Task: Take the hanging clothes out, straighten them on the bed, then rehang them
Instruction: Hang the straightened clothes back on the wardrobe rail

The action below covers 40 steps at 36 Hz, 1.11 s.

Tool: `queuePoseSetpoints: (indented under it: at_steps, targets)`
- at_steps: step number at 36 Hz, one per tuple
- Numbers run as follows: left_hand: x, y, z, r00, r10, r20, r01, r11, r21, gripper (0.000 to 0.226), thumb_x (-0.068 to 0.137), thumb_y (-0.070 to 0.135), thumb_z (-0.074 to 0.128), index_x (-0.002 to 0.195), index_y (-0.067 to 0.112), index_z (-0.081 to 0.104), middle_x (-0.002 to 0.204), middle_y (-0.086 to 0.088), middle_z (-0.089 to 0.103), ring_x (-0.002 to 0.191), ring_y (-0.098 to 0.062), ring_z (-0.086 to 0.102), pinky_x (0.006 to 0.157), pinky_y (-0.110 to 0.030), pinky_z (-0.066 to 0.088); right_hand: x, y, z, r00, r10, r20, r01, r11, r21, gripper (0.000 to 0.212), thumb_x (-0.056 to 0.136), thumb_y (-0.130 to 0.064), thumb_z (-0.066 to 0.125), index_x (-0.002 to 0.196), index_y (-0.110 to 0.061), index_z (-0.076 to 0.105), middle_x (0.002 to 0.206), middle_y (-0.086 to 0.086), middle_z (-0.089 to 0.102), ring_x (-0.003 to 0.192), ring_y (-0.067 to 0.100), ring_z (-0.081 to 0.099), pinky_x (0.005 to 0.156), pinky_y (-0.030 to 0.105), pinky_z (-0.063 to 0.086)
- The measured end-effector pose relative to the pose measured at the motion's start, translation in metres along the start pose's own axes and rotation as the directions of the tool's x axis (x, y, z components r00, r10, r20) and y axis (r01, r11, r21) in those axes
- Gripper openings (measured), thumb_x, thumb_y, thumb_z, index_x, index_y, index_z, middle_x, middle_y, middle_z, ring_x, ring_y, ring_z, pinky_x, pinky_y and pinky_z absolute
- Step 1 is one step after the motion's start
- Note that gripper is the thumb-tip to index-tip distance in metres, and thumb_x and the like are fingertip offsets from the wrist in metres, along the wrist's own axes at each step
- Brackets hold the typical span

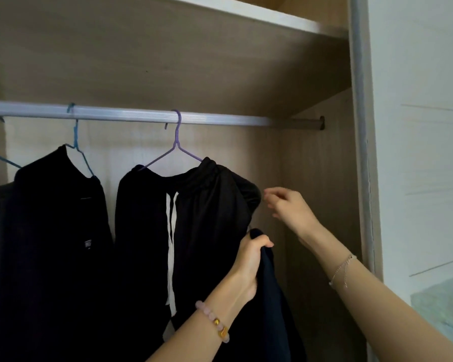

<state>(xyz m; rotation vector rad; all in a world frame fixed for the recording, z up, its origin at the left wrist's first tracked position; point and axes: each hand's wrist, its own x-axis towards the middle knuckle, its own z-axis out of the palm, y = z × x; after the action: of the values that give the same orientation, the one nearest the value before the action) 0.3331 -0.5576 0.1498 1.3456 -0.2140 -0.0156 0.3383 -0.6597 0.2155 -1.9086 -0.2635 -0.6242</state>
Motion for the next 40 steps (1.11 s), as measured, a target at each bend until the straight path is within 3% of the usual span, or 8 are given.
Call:
queuePoseSetpoints:
  at_steps: [3,6,11,16,23,29,33,40]
  targets:
    - [-0.001,-0.009,0.002,1.0,0.003,0.017,-0.004,0.999,0.037,0.003,0.085,0.01,0.052,0.087,0.012,0.053,0.08,-0.006,0.053,0.074,-0.02,0.055,0.061,-0.027,0.043,0.005,-0.018,0.006,0.996,-0.073,0.056,0.069,0.996,0.058,0.031,0.099,-0.019,0.05,0.124,-0.01,0.063,0.113,-0.001,0.064,0.11,0.012,0.057,0.105,0.035,0.047]
    - [0.001,-0.016,0.003,1.0,0.012,0.023,-0.014,0.998,0.067,0.006,0.084,0.01,0.051,0.09,0.012,0.052,0.082,-0.006,0.051,0.073,-0.02,0.053,0.06,-0.027,0.042,0.005,-0.033,0.012,0.986,-0.127,0.111,0.113,0.985,0.128,0.026,0.097,-0.009,0.053,0.118,-0.002,0.066,0.105,0.007,0.069,0.095,0.015,0.065,0.088,0.024,0.055]
    - [0.005,-0.018,0.0,1.0,0.013,0.01,-0.014,0.997,0.076,0.033,0.086,0.014,0.051,0.118,0.007,0.052,0.095,-0.012,0.056,0.083,-0.025,0.057,0.065,-0.028,0.045,-0.01,-0.056,0.019,0.934,-0.201,0.294,0.133,0.963,0.235,0.03,0.094,-0.005,0.058,0.123,0.002,0.061,0.1,0.013,0.07,0.077,0.012,0.067,0.074,0.016,0.058]
    - [0.012,-0.006,-0.011,0.997,0.081,0.003,-0.081,0.993,0.088,0.008,0.083,0.007,0.048,0.091,0.008,0.051,0.088,-0.013,0.054,0.077,-0.023,0.056,0.061,-0.026,0.043,-0.023,-0.065,0.029,0.878,-0.246,0.41,0.161,0.96,0.23,0.033,0.096,-0.01,0.056,0.129,-0.006,0.058,0.096,0.002,0.069,0.081,0.008,0.067,0.077,0.016,0.057]
    - [0.032,0.03,-0.024,0.977,0.196,-0.087,-0.191,0.98,0.064,0.012,0.081,0.003,0.048,0.089,0.01,0.051,0.08,-0.014,0.05,0.068,-0.022,0.052,0.059,-0.027,0.041,-0.017,-0.05,0.004,0.965,-0.221,0.14,0.181,0.95,0.256,0.023,0.1,-0.009,0.046,0.108,-0.014,0.067,0.085,-0.004,0.07,0.075,0.005,0.065,0.071,0.014,0.054]
    - [0.05,0.068,-0.022,0.949,0.286,-0.131,-0.273,0.956,0.109,0.009,0.082,0.004,0.05,0.089,0.006,0.055,0.09,-0.013,0.054,0.082,-0.024,0.055,0.071,-0.031,0.043,-0.015,-0.021,-0.016,0.998,-0.063,-0.022,0.066,0.983,0.17,0.025,0.099,-0.006,0.044,0.11,-0.013,0.066,0.091,0.002,0.07,0.087,0.015,0.065,0.081,0.023,0.052]
    - [0.052,0.1,-0.019,0.947,0.31,-0.079,-0.293,0.94,0.173,0.007,0.082,0.005,0.05,0.088,0.005,0.052,0.084,-0.011,0.053,0.073,-0.023,0.053,0.062,-0.027,0.041,-0.013,0.002,-0.018,0.999,0.05,-0.013,-0.048,0.993,0.105,0.021,0.1,-0.013,0.045,0.108,-0.017,0.065,0.096,0.005,0.07,0.094,0.018,0.065,0.09,0.033,0.05]
    - [0.055,0.141,-0.023,0.967,0.25,-0.041,-0.237,0.952,0.196,0.017,0.059,0.01,0.055,0.075,0.006,0.053,0.078,-0.012,0.053,0.066,-0.024,0.052,0.063,-0.027,0.041,-0.009,0.038,-0.011,0.979,0.199,0.054,-0.203,0.976,0.082,0.019,0.101,-0.018,0.047,0.11,-0.012,0.063,0.084,0.001,0.067,0.075,0.013,0.06,0.064,0.023,0.044]
